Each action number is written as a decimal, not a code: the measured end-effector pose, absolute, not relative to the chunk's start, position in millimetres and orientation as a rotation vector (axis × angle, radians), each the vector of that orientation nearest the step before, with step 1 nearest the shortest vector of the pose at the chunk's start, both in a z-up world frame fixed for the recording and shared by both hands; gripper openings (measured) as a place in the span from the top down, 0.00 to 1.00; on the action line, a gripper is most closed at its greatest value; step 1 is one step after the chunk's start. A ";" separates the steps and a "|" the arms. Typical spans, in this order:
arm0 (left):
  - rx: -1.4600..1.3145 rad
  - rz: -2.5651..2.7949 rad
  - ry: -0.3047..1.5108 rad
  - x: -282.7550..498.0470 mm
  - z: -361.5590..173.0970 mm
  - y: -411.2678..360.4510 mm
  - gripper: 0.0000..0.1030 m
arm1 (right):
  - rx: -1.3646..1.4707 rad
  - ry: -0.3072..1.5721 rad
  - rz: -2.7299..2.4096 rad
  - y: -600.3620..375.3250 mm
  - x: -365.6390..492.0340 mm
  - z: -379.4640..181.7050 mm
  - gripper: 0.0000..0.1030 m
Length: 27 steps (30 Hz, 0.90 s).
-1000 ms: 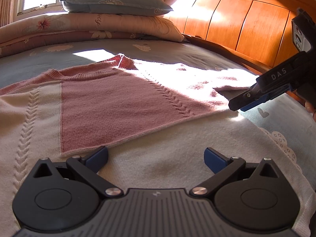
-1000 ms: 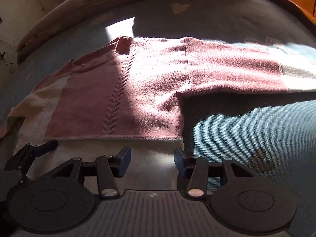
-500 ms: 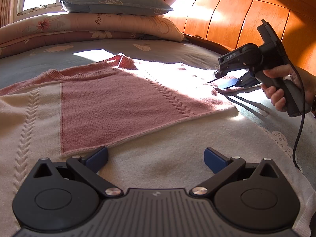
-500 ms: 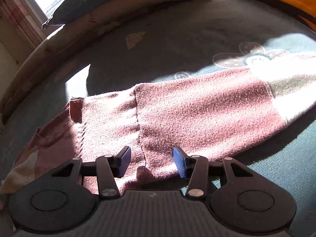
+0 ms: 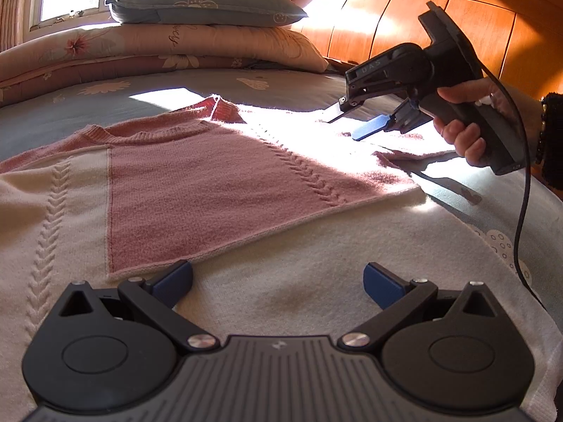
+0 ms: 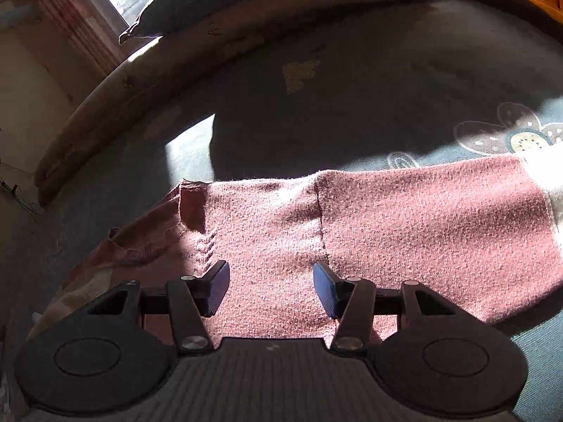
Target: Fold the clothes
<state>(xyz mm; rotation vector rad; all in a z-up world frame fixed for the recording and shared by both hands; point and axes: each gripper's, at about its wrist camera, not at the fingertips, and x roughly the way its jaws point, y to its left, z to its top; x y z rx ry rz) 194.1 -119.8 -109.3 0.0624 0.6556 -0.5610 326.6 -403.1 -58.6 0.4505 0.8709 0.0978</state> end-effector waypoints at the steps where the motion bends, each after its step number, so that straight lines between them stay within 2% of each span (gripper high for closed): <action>1: 0.061 -0.561 0.656 194.1 -109.2 -119.7 0.01 | 0.423 0.873 0.057 -404.8 329.2 -62.5 0.44; 7: 0.147 -0.564 0.711 193.7 -97.4 -126.1 0.01 | 0.263 0.868 -0.062 -396.8 343.0 -63.9 0.44; 14: -0.007 -0.613 0.656 194.5 -82.8 -106.1 0.01 | 0.089 0.856 -0.142 -380.2 359.5 -57.3 0.43; 19: -0.019 -0.568 0.658 208.5 -90.2 -95.2 0.01 | 0.125 0.861 -0.196 -387.3 385.6 -75.4 0.42; 24: 0.002 -0.533 0.667 214.3 -104.9 -94.9 0.01 | 0.150 0.847 -0.211 -395.1 409.5 -78.3 0.33; 27: 0.061 -0.522 0.662 210.7 -106.0 -101.8 0.01 | 0.146 0.868 -0.167 -382.9 404.3 -68.8 0.33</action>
